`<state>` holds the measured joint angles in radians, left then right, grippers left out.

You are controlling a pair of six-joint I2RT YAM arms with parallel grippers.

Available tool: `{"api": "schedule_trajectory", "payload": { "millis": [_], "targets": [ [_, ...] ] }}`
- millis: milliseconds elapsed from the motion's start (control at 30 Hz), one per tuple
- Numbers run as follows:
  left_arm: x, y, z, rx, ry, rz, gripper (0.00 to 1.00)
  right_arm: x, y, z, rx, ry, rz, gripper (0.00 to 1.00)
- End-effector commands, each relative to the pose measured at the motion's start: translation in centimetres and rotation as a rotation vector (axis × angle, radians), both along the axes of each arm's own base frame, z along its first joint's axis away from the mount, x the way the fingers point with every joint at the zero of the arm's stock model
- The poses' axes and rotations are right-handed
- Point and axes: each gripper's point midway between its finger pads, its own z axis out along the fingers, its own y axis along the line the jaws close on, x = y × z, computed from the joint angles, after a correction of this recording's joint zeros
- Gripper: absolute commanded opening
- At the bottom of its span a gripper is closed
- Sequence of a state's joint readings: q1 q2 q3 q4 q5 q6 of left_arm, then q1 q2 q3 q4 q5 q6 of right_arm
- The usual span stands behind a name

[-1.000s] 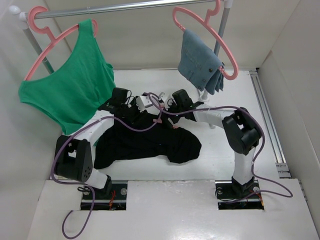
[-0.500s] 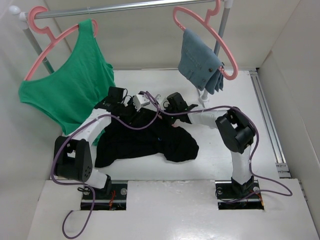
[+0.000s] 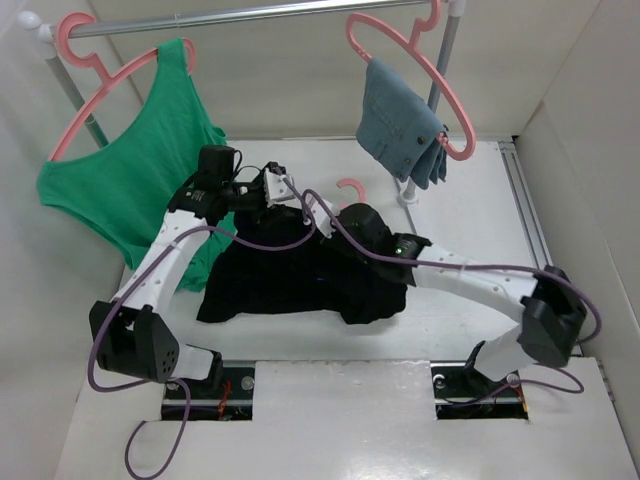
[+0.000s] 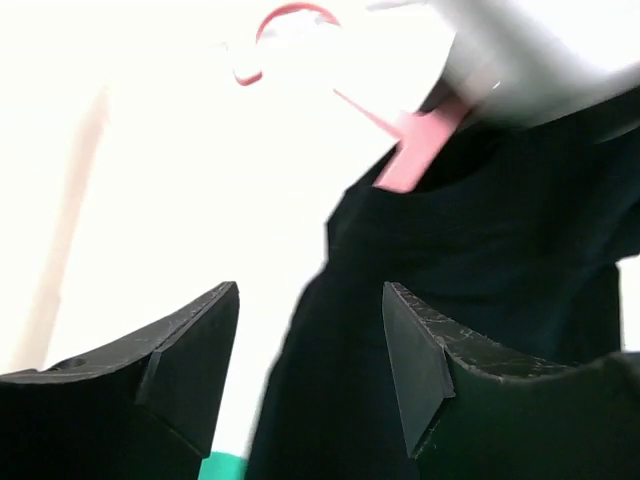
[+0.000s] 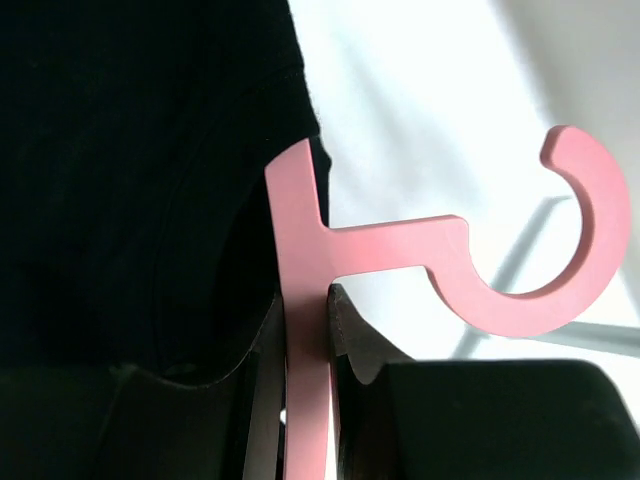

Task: Place the t-shirt on the hanger
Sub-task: Place tshirt on hanger

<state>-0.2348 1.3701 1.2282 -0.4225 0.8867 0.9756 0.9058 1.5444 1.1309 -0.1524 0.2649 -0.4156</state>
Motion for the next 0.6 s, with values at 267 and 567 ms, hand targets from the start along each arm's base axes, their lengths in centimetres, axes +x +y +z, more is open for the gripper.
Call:
{"api": "schedule_trajectory", "payload": {
  "millis": [267,567],
  "targets": [
    [-3.1,-0.8,1.1,0.082,-0.068,-0.198,0.59,-5.1,-1.2,11.1,0.026,-0.29,0.002,0.0],
    [-6.3,-1.9,1.1,0.103,-0.014,-0.267,0.0,-6.0,-1.3,13.6,0.001,-0.349,0.017,0.0]
  ]
}}
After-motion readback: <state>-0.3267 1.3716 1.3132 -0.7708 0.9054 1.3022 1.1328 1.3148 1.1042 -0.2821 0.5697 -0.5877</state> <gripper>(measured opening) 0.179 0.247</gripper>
